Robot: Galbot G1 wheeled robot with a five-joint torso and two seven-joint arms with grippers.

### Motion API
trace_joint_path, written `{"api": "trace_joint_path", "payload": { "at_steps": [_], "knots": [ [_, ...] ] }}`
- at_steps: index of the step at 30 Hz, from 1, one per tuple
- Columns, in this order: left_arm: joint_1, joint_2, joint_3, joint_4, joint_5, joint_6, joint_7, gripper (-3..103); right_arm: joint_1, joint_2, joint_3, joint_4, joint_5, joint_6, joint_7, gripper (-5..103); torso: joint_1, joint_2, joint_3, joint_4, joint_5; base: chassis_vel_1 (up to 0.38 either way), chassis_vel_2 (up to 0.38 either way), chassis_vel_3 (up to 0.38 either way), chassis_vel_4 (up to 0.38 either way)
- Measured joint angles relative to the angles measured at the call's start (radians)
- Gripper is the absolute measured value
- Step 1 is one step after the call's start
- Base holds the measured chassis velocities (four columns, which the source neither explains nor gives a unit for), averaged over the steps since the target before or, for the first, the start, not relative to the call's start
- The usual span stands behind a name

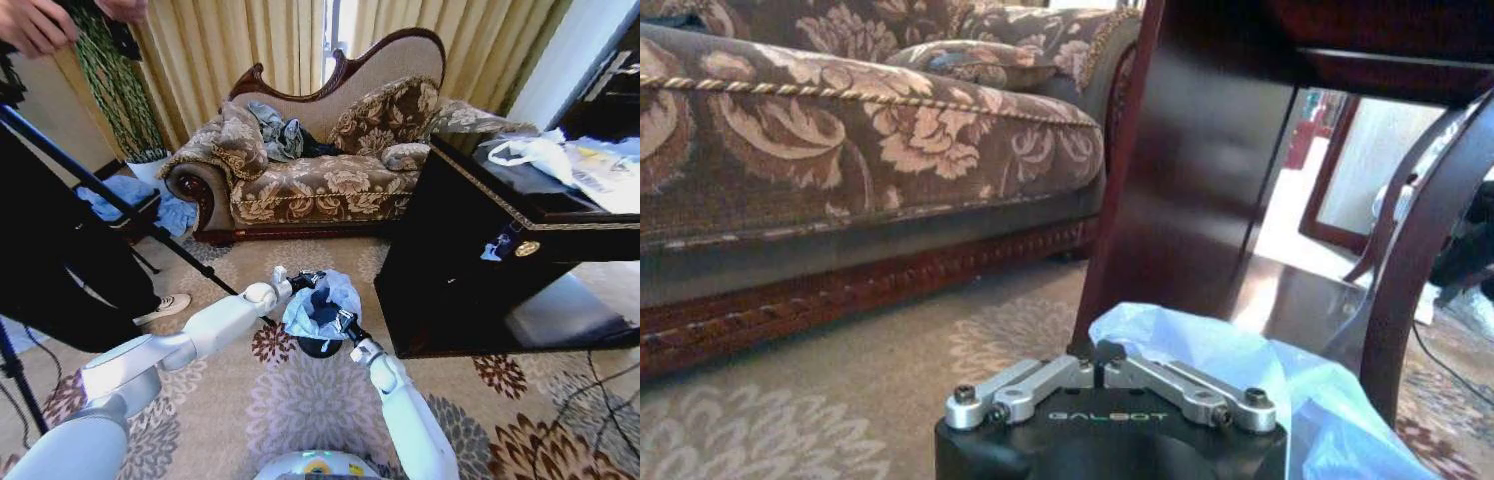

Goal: Place a garbage bag over the trash bin.

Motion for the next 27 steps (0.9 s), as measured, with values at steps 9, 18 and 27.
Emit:
{"api": "trace_joint_path", "payload": {
  "at_steps": [9, 18, 27],
  "knots": [
    [0.004, 0.005, -0.015, 0.000, -0.005, 0.003, 0.007, 0, 0.047, 0.023, 0.001, -0.043, -0.030, -0.024, 0.071, 0, 0.000, 0.000, 0.000, 0.0001, 0.0001, 0.000, 0.000, 0.000, 0.000],
    [0.032, 0.033, -0.048, 0.006, -0.005, -0.001, 0.022, 0, 0.109, -0.001, -0.004, -0.054, -0.027, -0.061, 0.107, 0, 0.000, 0.000, 0.000, 0.0001, 0.0000, 0.000, 0.000, 0.000, 0.000],
    [0.036, -0.001, -0.079, 0.087, 0.003, -0.025, 0.031, 0, 0.140, -0.012, -0.011, -0.083, -0.035, -0.058, 0.115, 0, 0.000, 0.000, 0.000, 0.0001, 0.0000, 0.000, 0.000, 0.000, 0.000]
  ]
}}
